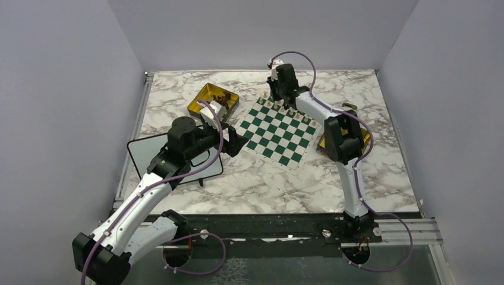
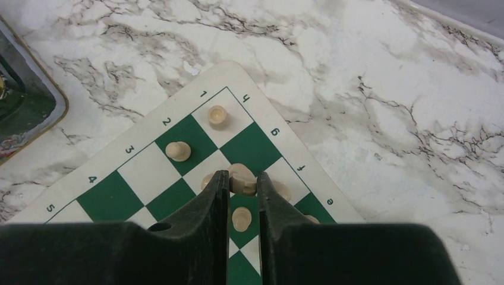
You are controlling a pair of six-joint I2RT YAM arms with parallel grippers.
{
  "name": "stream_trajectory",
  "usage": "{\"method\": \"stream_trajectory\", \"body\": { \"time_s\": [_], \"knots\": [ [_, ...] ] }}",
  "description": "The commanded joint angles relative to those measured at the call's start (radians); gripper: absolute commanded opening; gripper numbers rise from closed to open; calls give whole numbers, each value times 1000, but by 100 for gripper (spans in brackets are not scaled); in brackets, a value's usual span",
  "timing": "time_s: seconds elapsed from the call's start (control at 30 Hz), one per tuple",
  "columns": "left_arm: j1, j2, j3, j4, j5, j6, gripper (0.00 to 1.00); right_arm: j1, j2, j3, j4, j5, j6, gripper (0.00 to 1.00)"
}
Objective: Set up the chess pieces on the board
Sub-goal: Place the chess piece on the chessboard.
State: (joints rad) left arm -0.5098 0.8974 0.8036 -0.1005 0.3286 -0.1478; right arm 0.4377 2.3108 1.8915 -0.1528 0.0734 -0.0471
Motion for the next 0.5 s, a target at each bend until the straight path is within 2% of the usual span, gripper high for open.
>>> {"method": "stream_trajectory", "body": {
  "time_s": [0.0, 0.23, 0.47],
  "knots": [
    [2, -21, -6, 5, -15, 14, 99, 6, 45, 75, 6, 34, -26, 16],
    [2, -20, -7, 4, -16, 14, 99, 5, 117, 175, -67, 51, -42, 17],
    [2, -21, -5, 4, -16, 14, 99, 6, 138, 194, -81, 41, -43, 18]
  ]
}}
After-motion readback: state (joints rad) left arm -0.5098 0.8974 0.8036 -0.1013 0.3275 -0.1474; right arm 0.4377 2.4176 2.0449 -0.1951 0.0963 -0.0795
